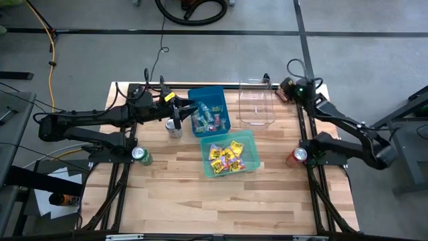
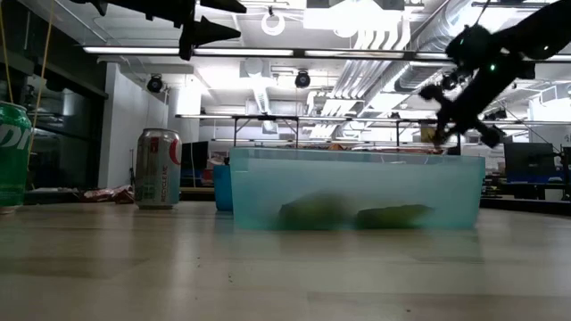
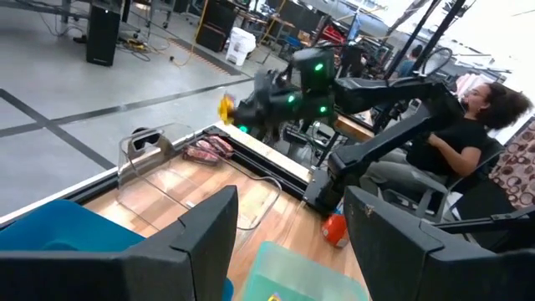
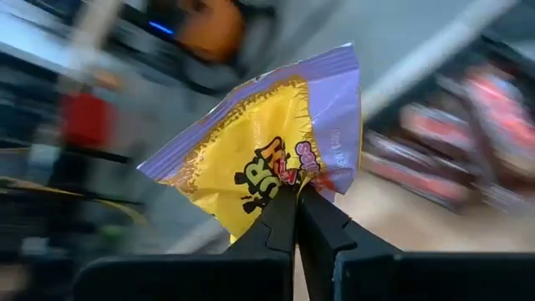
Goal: Sort candy
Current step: Put the yellow candy into the green bin
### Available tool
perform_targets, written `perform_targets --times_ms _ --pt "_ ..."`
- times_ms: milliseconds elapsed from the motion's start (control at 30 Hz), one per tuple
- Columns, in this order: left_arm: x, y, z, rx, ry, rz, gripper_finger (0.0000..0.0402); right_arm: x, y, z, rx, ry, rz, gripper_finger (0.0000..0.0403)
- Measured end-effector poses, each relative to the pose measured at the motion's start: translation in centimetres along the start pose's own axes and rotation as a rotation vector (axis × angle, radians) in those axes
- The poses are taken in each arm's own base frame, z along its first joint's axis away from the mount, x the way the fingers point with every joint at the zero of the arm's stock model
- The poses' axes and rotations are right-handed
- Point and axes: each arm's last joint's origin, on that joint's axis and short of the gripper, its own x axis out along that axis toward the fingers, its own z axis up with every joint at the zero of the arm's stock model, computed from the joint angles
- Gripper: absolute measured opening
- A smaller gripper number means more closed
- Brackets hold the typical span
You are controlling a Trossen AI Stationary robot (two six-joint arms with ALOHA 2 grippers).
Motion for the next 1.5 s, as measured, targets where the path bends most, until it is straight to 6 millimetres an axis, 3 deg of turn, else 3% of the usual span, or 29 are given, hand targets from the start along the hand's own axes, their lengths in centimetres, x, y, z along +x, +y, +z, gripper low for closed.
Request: perform_targets --times_ms 200,433,567,800,1067,1267,1500 --pt "0.0 0.0 0.0 -0.002 0.0 0.0 0.0207 -1.2 1.5 1.0 -0.036 -0.081 0.17 0.0" --pt "0.0 0.0 0.0 -0.003 -0.002 0.0 0.0207 -1.3 1.9 0.8 -0.087 -0.014 0.245 0.0" --pt "0.0 0.0 0.0 -0.002 -0.002 0.0 0.0207 -2.2 3.9 -0.1 -0.234 0.107 0.523 0.0" --pt "0.0 0.0 0.0 -0.003 -0.005 0.004 0.0207 -6.0 7.6 -3.3 -0.394 0.272 1.059 0.0" --pt "0.0 0.0 0.1 -0.002 -0.007 0.004 0.0207 -12.3 11.5 -7.5 -0.653 0.281 1.43 0.0" --pt "0.0 0.0 0.1 -0.002 -0.007 0.004 0.0207 -15.4 14.9 -8.6 -0.958 0.317 1.47 0.0" --pt "0.0 0.0 0.1 -0.002 -0.007 0.004 0.0207 -16.2 17.2 -8.7 -1.13 0.405 1.387 0.0"
